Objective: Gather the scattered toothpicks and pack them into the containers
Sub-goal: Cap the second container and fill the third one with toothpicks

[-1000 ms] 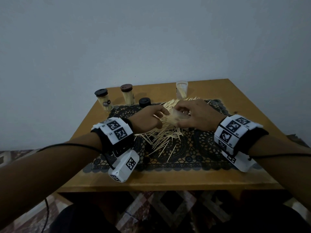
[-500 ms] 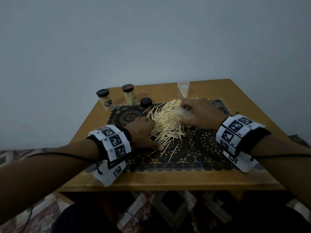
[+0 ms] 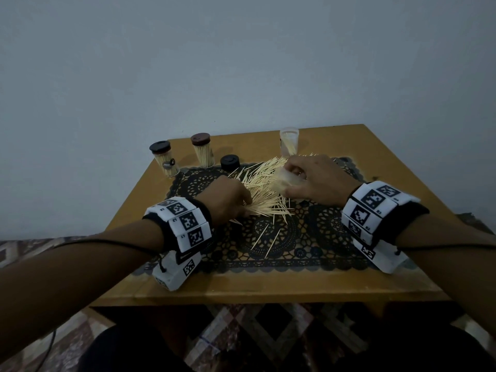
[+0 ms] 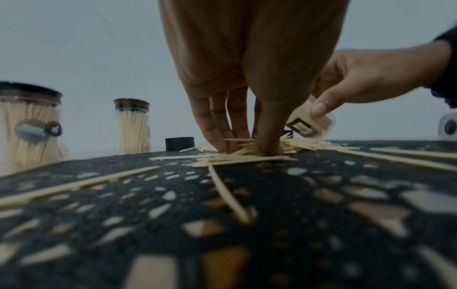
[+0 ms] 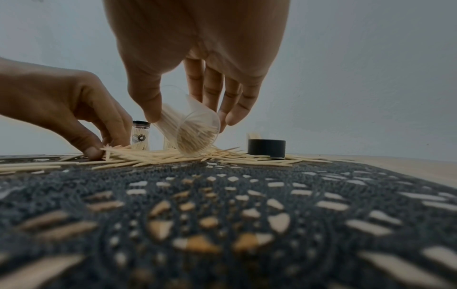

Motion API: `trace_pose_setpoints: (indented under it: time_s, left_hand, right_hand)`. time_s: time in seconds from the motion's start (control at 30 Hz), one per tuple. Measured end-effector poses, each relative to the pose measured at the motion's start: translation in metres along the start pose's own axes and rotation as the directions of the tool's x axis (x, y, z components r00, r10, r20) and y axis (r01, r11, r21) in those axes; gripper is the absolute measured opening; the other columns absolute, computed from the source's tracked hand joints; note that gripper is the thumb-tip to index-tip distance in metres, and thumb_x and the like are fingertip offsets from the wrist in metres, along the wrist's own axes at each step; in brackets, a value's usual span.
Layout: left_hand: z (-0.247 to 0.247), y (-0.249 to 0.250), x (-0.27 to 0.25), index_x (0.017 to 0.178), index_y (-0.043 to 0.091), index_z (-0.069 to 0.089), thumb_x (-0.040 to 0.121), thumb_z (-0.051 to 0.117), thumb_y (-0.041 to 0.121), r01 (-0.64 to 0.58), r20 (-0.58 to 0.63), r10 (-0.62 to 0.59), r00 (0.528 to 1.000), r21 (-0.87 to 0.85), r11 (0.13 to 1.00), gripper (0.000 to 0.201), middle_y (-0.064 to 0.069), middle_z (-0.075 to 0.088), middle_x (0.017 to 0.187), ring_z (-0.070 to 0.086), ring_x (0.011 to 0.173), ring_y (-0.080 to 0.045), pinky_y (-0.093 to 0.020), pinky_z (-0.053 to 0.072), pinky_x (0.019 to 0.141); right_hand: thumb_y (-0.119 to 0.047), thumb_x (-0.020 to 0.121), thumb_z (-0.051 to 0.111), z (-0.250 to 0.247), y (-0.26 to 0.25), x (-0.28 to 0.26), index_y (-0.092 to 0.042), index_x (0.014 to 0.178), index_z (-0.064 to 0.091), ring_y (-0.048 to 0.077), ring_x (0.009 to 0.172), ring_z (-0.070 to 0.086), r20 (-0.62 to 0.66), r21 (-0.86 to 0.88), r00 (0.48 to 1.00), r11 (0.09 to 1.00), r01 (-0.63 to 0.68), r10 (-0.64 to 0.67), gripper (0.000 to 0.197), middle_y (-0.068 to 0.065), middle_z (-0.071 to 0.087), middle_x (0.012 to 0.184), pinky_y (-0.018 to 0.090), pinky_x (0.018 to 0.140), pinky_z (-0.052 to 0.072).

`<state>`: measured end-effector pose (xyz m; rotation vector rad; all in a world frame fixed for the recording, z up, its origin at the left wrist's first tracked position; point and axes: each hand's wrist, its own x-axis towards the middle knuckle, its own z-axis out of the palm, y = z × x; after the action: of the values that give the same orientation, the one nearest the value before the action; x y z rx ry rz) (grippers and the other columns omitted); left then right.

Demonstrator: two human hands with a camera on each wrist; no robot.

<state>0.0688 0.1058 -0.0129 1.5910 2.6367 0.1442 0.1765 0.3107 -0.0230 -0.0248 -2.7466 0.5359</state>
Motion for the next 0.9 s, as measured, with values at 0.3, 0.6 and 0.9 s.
trace_pose_setpoints:
  time_s: [0.3,0.6,0.9]
  left_hand:
    - [-0.001,-0.005,-0.001,0.104,0.014,0.075,0.090,0.062,0.016,-0.170,0.028,0.169,0.985,0.077,0.982,0.019,0.000,0.073,0.098,0.067,0.089,-0.016,-0.026,0.049,0.082]
    - [-0.018,-0.028,-0.002,0.100,0.015,0.076,0.085,0.070,0.014,-0.013,-0.059,0.000,0.998,-0.219,0.976,0.016,0.007,0.073,0.081,0.056,0.056,0.009,-0.005,0.040,0.053]
    - [-0.031,-0.009,0.008,0.101,0.013,0.075,0.086,0.069,0.017,0.016,-0.101,-0.036,0.994,-0.185,0.983,0.016,0.001,0.071,0.080,0.047,0.053,-0.003,-0.007,0.037,0.049]
  right_hand:
    - [-0.038,0.076,0.078,-0.002,-0.002,-0.001,-0.011,0.110,0.065,0.016,0.088,0.062,0.029,0.016,1.000,1.000,-0.008,0.007,0.045,0.003,0.069,0.102,0.024,0.072,0.045]
    - [-0.038,0.078,0.077,-0.003,-0.006,-0.002,-0.011,0.109,0.066,0.013,0.086,0.060,0.053,0.005,0.999,1.000,0.002,-0.002,0.043,0.001,0.068,0.101,0.024,0.073,0.043]
    - [-0.039,0.076,0.078,-0.001,-0.011,-0.002,-0.017,0.108,0.066,0.013,0.084,0.061,0.091,-0.015,0.996,1.000,0.002,0.000,0.041,-0.002,0.069,0.098,0.025,0.072,0.044]
